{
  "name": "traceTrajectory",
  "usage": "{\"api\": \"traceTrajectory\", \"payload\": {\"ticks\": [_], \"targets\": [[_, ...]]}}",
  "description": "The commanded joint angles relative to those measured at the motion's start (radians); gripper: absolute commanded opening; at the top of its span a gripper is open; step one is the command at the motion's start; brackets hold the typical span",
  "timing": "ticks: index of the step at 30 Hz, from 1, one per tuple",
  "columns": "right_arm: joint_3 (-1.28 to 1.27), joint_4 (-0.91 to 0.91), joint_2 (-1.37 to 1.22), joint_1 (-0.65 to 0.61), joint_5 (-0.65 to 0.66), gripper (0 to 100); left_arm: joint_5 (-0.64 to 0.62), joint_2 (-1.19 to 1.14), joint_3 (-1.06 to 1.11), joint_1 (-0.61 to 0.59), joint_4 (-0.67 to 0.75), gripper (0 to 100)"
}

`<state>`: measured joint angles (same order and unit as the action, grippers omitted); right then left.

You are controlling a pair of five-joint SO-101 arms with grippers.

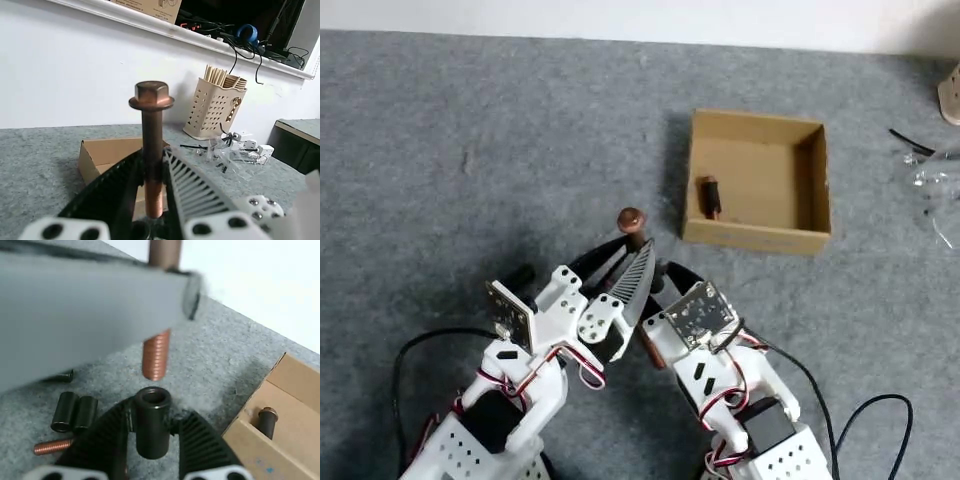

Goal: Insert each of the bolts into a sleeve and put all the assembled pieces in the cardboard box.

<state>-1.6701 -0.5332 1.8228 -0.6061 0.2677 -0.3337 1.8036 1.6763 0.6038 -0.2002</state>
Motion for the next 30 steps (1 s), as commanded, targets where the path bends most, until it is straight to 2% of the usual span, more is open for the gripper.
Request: {"api": "traceTrajectory", "payload": {"ticks": [1, 4, 8, 25, 30], "targets": [[-0.031, -0.001, 0.016, -0.010, 0.008, 0.5, 0.002, 0.008, 0.019, -0.001, -0.020, 1], [-0.031, -0.001, 0.016, -0.012, 0.008, 0.5, 0.000, 0.008, 0.019, 0.001, -0.023, 1], [-0.031, -0.001, 0.016, -0.010, 0.008, 0.5, 0.000, 0.010, 0.019, 0.024, -0.094, 1], [-0.024, -0.007, 0.016, -0.039, 0.008, 0.5, 0.009, 0.010, 0.019, 0.018, -0.074, 1], [0.002, -0.039, 0.016, -0.047, 0.008, 0.5, 0.098, 0.013, 0.019, -0.019, -0.069, 1]]}}
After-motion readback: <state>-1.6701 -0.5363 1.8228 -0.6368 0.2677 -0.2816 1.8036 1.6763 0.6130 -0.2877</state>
